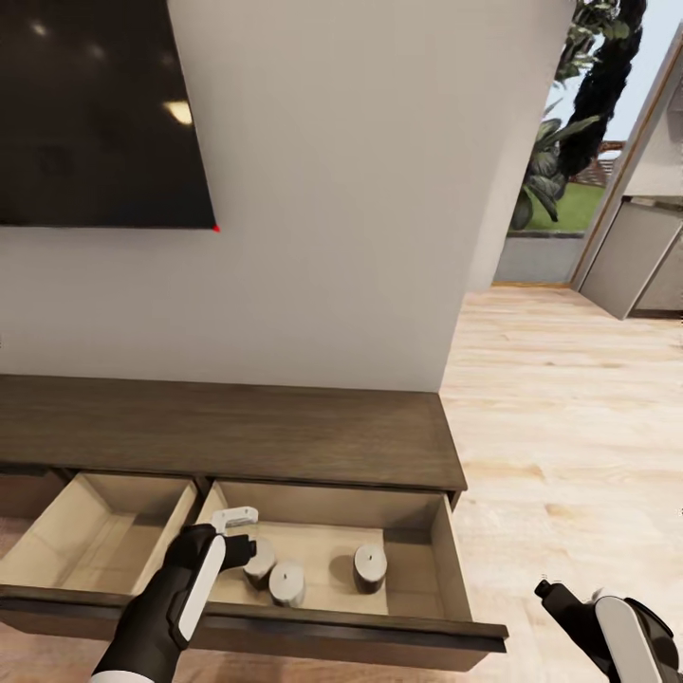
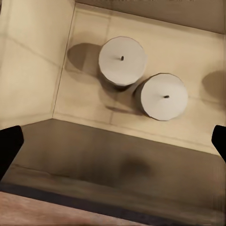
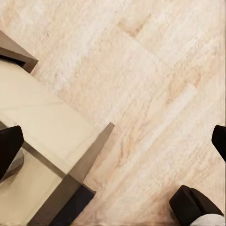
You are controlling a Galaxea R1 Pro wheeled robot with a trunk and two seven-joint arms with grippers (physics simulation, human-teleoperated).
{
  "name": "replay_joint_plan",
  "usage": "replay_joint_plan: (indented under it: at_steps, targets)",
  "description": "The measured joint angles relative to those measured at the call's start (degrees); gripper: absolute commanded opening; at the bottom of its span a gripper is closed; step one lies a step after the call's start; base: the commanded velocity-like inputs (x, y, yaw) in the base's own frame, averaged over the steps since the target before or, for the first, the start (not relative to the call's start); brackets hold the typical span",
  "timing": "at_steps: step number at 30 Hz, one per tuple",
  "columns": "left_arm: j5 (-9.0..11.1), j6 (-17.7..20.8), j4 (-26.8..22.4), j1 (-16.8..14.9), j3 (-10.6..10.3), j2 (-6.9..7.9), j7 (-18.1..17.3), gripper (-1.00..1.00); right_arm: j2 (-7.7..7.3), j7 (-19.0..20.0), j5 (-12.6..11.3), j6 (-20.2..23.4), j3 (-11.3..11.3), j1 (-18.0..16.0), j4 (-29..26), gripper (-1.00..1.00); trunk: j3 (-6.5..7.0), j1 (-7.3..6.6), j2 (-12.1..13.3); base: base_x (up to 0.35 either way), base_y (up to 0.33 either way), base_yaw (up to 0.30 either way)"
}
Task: Place each of the two pumpkins and all three candles from the living room inside a cabinet in the living room (use any cabinet), then make sure every cabinet is closed, and position the cauldron so it is next to a table in the living room.
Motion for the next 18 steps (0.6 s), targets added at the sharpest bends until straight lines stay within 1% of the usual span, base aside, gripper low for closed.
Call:
replay_joint_plan:
  at_steps: [4, 11, 16, 18]
  targets:
    - [0.0, 0.47, -0.54, 0.0, 0.11, 0.03, 0.0, 1.0, 0.0, 0.0, 0.03, 0.0, -0.03, 0.0, 1.79, 1.0, 0.72, -0.88, 1.6, -0.018, 0.0, 0.0]
    - [0.0, 0.58, -0.68, 0.0, 0.19, -0.02, 0.0, 1.0, 0.0, 0.0, -0.04, 0.0, -0.1, 0.0, 2.04, 1.0, 1.97, -2.42, 4.41, -0.008, 0.0, 0.0]
    - [0.06, 1.26, -1.38, 0.0, 0.26, -0.02, 0.0, 1.0, 0.0, 0.0, -0.05, -0.01, -0.1, 0.0, 2.05, 1.0, 2.87, -3.51, 6.42, -0.168, 0.0, 0.0]
    - [0.06, 1.75, -1.88, 0.0, 0.29, -0.02, 0.0, 1.0, 0.0, 0.0, -0.05, -0.01, -0.1, 0.0, 2.05, 1.0, 3.23, -3.95, 7.22, -0.075, 0.0, 0.0]
